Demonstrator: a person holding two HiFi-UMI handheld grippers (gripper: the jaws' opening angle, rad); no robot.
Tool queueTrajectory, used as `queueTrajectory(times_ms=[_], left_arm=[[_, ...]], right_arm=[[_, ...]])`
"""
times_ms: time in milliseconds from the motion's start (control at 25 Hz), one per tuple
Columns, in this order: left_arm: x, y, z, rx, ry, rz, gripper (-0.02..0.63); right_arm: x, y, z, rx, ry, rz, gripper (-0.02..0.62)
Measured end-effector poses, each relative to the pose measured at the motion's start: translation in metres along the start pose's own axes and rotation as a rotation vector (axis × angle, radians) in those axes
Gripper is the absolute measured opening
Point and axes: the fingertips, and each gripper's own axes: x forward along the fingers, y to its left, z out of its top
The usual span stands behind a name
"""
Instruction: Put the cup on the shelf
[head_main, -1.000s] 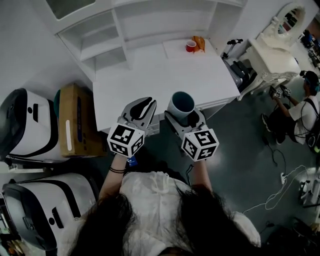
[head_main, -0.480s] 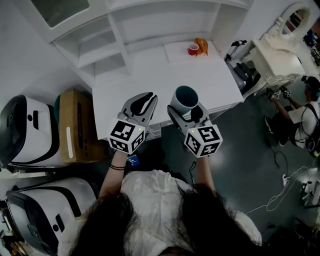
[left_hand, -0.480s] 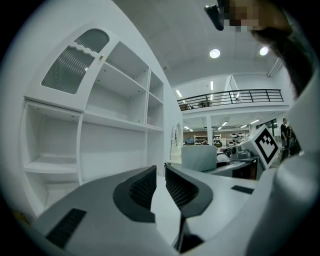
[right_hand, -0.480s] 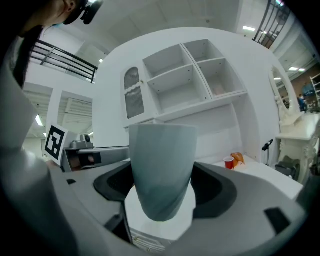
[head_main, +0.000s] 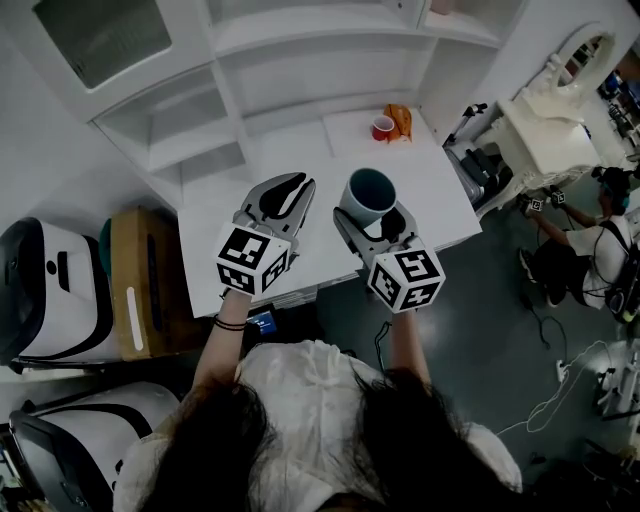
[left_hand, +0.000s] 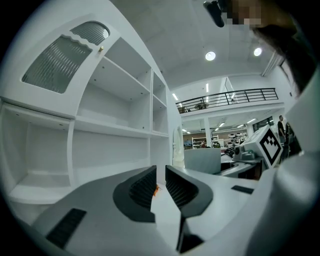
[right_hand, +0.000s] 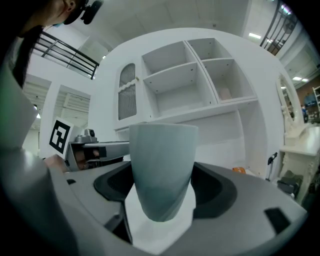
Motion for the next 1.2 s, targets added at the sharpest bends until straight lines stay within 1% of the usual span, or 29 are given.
queueTrajectory(times_ms=[120,240,480,680,800,1000,1200], left_arm=[[0.016,0.020,0.007,0.021,0.008,-0.012,0.057],[0.033,0.036,0.018,0.038,0.013,-0.029,0.057],[0.054,0.067,0.042,0.017,-0.013,-0.054,0.057],[0.070,0.091,0.052,0.011,-0.020,-0.045,0.057],[0.075,0.100,0.051,0.001,-0.018,-0.039,0.057],[0.080,0.118,0.050,-0.010,-0.020,-0.018,0.057],[0.088,0.126,0.058,-0.020,-0.042,-0.022,0.057]], right_arm=[[0.024,-0.008,0.018,-0.034,-0.016,0.000,0.357],[0.047,-0.021,0.045,-0.066,-0.043,0.002,0.357],[0.090,-0.035,0.112,-0.160,-0.109,0.020,0.357],[0.129,-0.043,0.171,-0.224,-0.148,0.068,0.357],[0.149,-0.048,0.202,-0.254,-0.168,0.088,0.357],[0.184,-0.056,0.251,-0.262,-0.194,0.118,0.357],[0.226,-0.072,0.287,-0.263,-0.165,0.121,0.357]])
